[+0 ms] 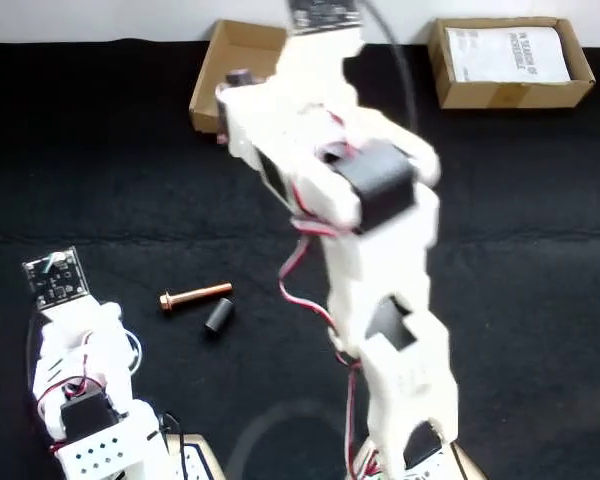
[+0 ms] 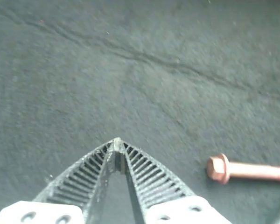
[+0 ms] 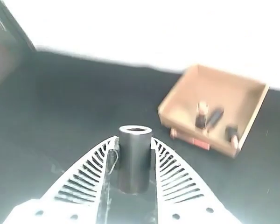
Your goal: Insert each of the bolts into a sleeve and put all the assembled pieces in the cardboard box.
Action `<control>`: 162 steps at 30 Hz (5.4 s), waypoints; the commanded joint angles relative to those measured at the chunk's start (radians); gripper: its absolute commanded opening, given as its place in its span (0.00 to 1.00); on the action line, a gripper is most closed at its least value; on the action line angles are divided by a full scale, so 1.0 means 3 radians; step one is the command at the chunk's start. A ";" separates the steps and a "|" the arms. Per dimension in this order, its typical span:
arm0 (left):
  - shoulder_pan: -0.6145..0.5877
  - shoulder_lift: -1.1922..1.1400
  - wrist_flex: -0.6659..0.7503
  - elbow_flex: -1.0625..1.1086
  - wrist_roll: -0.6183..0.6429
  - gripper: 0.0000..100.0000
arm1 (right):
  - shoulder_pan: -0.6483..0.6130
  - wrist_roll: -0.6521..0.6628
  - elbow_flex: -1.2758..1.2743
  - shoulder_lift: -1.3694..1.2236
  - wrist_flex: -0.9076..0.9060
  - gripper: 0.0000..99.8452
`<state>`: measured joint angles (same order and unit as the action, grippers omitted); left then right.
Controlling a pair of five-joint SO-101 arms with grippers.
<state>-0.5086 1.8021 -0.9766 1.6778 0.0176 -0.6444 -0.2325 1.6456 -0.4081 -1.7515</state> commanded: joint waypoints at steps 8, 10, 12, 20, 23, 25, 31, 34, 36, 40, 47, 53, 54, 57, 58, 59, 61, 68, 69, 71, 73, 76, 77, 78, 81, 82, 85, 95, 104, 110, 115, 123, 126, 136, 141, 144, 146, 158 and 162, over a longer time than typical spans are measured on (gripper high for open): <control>0.0136 0.0018 -0.0312 -0.0069 0.0409 0.01 | 0.0652 0.0046 -0.1235 0.1690 -0.0049 0.01; 0.0171 0.0018 -0.0343 -0.0182 0.0506 0.01 | 0.0673 0.0046 -0.1951 0.2176 -0.0043 0.01; 0.0299 0.0013 -0.0430 -0.0299 0.0506 0.01 | 0.0683 0.0046 -0.2657 0.2652 -0.0038 0.01; 0.0734 0.0008 -0.0721 -0.0831 0.0491 0.01 | 0.0857 0.0026 -0.4519 0.4007 -0.0028 0.01; 0.0903 -0.0069 -0.0742 -0.1036 0.0491 0.01 | 0.1036 0.0026 -0.4933 0.4309 -0.0028 0.01; 0.0964 -0.0315 -0.0736 -0.1276 0.0491 0.01 | 0.1133 0.0026 -0.5158 0.4473 -0.0028 0.01; 0.1158 -0.1956 -0.1084 -0.2908 0.0532 0.01 | 0.1353 0.0026 -0.5654 0.4866 -0.0028 0.01; 0.1281 -0.2841 -0.1437 -0.3746 0.0885 0.01 | 0.1358 0.0026 -0.5854 0.5015 -0.0023 0.01; 0.1373 -0.3363 -0.1652 -0.4258 0.1115 0.01 | 0.1363 0.0026 -0.5976 0.5097 -0.0023 0.01; 0.1624 -0.4212 -0.2025 -0.5148 0.1591 0.01 | 0.1532 0.0026 -0.6227 0.5286 0.0049 0.01; 0.2043 -0.5490 -0.2286 -0.6314 0.2388 0.01 | 0.1864 0.0046 -0.6754 0.5680 0.0233 0.01; 0.2151 -0.6605 -0.2261 -0.7137 0.2654 0.01 | 0.1864 0.0051 -0.7050 0.6002 0.0233 0.01; 0.2151 -0.6805 -0.2261 -0.7296 0.2711 0.01 | 0.1864 0.0051 -0.7086 0.6038 0.0233 0.01; 0.2146 -0.7424 -0.2261 -0.7853 0.2864 0.01 | 0.1869 0.0051 -0.7168 0.6135 0.0233 0.01; 0.2140 -0.7633 -0.2261 -0.8068 0.2926 0.01 | 0.1869 0.0046 -0.7183 0.6166 0.0233 0.01; 0.2140 -0.7838 -0.2261 -0.8273 0.2972 0.01 | 0.1869 0.0041 -0.7199 0.6186 0.0233 0.01; 0.2125 -0.8242 -0.2256 -0.8702 0.3069 0.01 | 0.1869 0.0031 -0.7219 0.6232 0.0228 0.01; 0.2023 -0.9505 -0.2163 -1.0242 0.3478 0.01 | 0.1869 0.0026 -0.7219 0.6396 0.0202 0.01; 0.2002 -0.9669 -0.2076 -1.0421 0.3488 0.01 | 0.1869 0.0026 -0.7219 0.6437 0.0197 0.01; 0.1931 -0.9981 -0.1887 -1.0717 0.3488 0.01 | 0.1869 0.0026 -0.7219 0.6508 0.0125 0.01; 0.1869 -1.0226 -0.1734 -1.0937 0.3488 0.01 | 0.1869 0.0026 -0.7224 0.6570 0.0013 0.01; 0.1793 -1.0395 -0.1626 -1.1101 0.3488 0.01 | 0.1869 0.0041 -0.7255 0.6713 -0.0033 0.01; 0.1772 -1.0405 -0.1586 -1.1101 0.3488 0.01 | 0.1869 0.0046 -0.7291 0.6774 -0.0033 0.01; 0.1752 -1.0416 -0.1539 -1.1096 0.3488 0.03 | 0.1869 0.0046 -0.7332 0.6830 -0.0033 0.01; 0.1736 -1.0431 -0.1391 -1.1091 0.3488 0.12 | 0.1869 0.0046 -0.7526 0.6989 -0.0033 0.01; 0.1736 -1.0431 -0.1371 -1.1091 0.3488 0.15 | 0.1869 0.0046 -0.7587 0.7040 -0.0033 0.01; 0.1757 -1.0426 -0.1309 -1.1091 0.3488 0.22 | 0.1869 0.0051 -0.7741 0.7158 -0.0033 0.01; 0.1706 -1.0523 -0.1033 -1.0712 0.3488 0.23 | 0.1869 0.0266 -0.7848 0.7194 -0.0028 0.01; 0.1649 -1.0452 -0.1299 -1.0963 0.3488 0.23 | 0.1869 0.0281 -0.8048 0.7209 0.0038 0.01; 0.1665 -1.0191 -0.1514 -1.1132 0.3488 0.23 | 0.1869 0.0281 -0.8109 0.7188 0.0207 0.01; 0.1649 -1.0201 -0.1575 -1.1132 0.3488 0.23 | 0.1869 0.0281 -0.8114 0.7188 0.0233 0.01; 0.1649 -1.0677 -0.1202 -1.1137 0.3488 0.23 | 0.1869 0.0281 -0.8181 0.7188 0.0304 0.01; 0.1655 -1.0835 -0.1002 -1.1137 0.3488 0.23 | 0.1869 0.0281 -0.8181 0.7188 0.0304 0.01; 0.1644 -1.0978 -0.0547 -1.1127 0.3478 0.15 | 0.1869 0.0271 -0.8263 0.7188 0.0366 0.01; 0.1644 -1.0948 -0.0481 -1.0968 0.3457 0.07 | 0.1864 0.0281 -0.8303 0.7183 0.0407 0.01; 0.1680 -1.0948 -0.0496 -1.0958 0.3248 0.03 | 0.1859 0.0281 -0.8303 0.7178 0.0412 0.01; 0.1757 -1.0948 -0.0506 -1.0958 0.3069 0.01 | 0.1859 0.0281 -0.8303 0.7178 0.0412 0.01; 0.2550 -1.0365 -0.2481 -1.1137 0.1013 0.01 | 0.1859 0.0271 -0.8309 0.7178 0.0453 0.01; 0.2544 -1.0012 -0.2598 -1.1137 0.0813 0.01 | 0.1864 0.0281 -0.8334 0.7183 0.0821 0.01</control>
<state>0.2570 -1.3449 -1.7223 -1.6364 0.3015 -0.0921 -0.1603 -0.8447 1.7538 -1.5842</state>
